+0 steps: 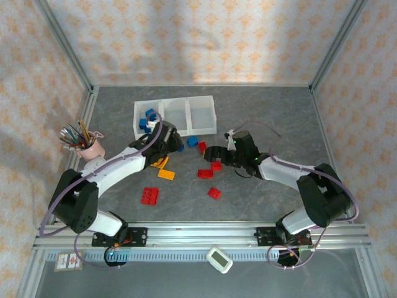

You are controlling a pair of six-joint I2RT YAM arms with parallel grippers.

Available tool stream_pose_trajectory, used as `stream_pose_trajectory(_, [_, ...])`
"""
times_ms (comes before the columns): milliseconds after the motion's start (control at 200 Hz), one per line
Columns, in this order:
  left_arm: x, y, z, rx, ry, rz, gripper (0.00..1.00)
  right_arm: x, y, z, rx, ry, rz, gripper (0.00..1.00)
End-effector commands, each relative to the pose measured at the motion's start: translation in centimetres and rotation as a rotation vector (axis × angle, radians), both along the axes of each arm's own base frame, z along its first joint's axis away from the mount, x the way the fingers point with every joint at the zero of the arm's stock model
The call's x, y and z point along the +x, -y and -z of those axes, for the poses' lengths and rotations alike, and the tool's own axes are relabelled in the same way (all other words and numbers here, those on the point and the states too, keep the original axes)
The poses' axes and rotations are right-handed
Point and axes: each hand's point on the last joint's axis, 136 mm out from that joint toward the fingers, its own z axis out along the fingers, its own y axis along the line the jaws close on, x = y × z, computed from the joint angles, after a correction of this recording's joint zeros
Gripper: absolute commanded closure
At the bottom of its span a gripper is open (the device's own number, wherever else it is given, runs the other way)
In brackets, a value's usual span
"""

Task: Sort the legos into containers by color
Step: Pick up the lego from the center of the table.

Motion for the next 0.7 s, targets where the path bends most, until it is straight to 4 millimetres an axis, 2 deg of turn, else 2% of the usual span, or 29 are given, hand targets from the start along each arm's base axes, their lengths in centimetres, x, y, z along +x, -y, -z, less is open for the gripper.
stream_pose_trajectory(0, [0.4,0.5,0.9,-0.05,0.012,-0.081,0.33,0.9,0.1,-0.7,0.018,0.05,0.022,0.0])
stream_pose_trajectory(265, [1.4,1.6,3.9,0.008,-0.049,-0.112,0.24,2.3,-0.3,-1.7,0.039,0.091,0.031,0.0])
stream_pose_trajectory(501, [3.7,2.2,5.2,0.034,-0.025,-0.131,0.23,2.5,-0.2,-1.7,0.022,0.093,0.024,0.0])
stream_pose_trajectory(696, [4.7,2.0,6.6,0.063,-0.046,-0.164,0.23,2.5,-0.1,-1.7,0.019,0.095,0.03,0.0])
